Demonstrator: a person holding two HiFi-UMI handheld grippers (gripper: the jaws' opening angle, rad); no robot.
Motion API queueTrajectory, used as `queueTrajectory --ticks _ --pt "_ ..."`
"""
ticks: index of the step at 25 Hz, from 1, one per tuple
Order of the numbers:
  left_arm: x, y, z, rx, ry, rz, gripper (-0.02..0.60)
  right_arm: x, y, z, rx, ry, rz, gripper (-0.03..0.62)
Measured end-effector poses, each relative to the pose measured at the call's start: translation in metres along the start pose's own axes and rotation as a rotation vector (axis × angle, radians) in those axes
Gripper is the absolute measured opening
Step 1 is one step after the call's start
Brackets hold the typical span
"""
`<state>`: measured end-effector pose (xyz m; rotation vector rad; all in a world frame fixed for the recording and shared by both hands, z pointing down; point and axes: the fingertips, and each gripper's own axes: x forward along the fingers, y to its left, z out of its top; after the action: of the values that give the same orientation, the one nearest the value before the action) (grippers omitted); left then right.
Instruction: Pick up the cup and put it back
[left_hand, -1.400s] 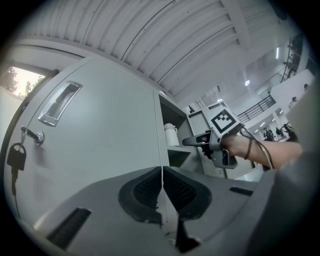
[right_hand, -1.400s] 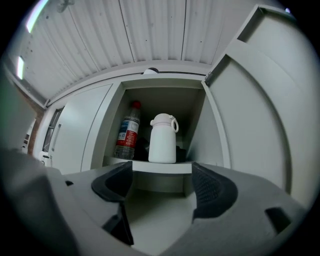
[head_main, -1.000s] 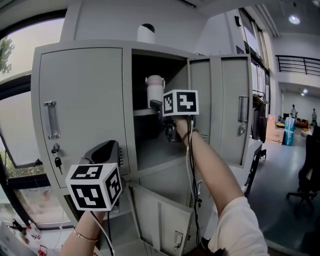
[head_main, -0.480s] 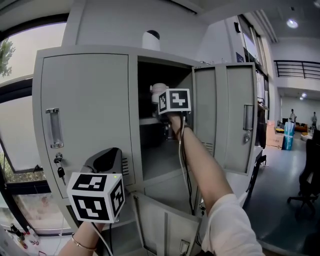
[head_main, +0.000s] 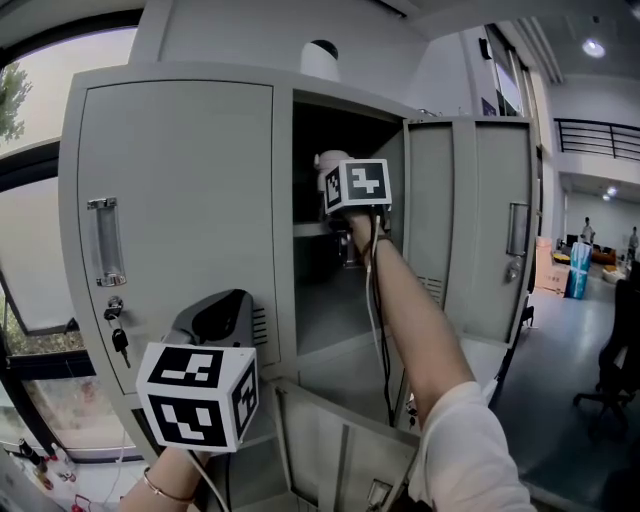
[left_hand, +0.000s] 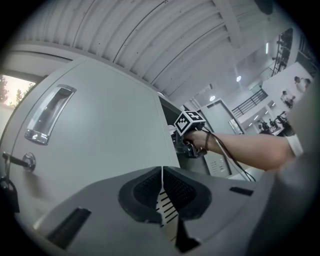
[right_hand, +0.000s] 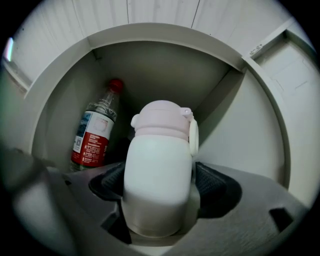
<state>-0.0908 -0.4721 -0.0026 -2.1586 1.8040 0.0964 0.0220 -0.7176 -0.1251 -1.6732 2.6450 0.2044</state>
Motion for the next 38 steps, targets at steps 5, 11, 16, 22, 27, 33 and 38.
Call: queueTrajectory --ticks 5,11,16,22,27,33,38 --pt "0.0 0.004 -0.008 -0.011 0.01 0.003 0.011 -0.001 0.005 0.0 -0.02 0.019 0.008 0.362" --pt "-0.002 0.004 -0.007 -0.016 0.006 0.004 0.011 -0.001 0.004 0.0 -0.008 0.015 0.004 0.354" --pt "-0.006 0.003 -0.006 -0.013 0.008 0.007 0.011 -0.008 0.0 0.001 0.05 -0.006 0.008 0.348" --pt "-0.011 0.0 -0.002 -0.019 0.007 0.019 0.011 -0.021 0.002 0.005 0.073 -0.025 0.047 0.347" --pt "-0.018 -0.01 0.001 -0.015 0.009 0.017 0.011 -0.039 0.001 0.012 0.114 -0.055 0.069 0.347" --pt "-0.027 -0.027 0.006 -0.016 0.011 0.007 0.011 -0.066 0.001 0.015 0.085 -0.061 0.088 0.347" --pt "-0.037 -0.042 0.007 -0.021 0.011 -0.004 0.011 -0.097 0.004 0.005 0.072 -0.066 0.125 0.347"
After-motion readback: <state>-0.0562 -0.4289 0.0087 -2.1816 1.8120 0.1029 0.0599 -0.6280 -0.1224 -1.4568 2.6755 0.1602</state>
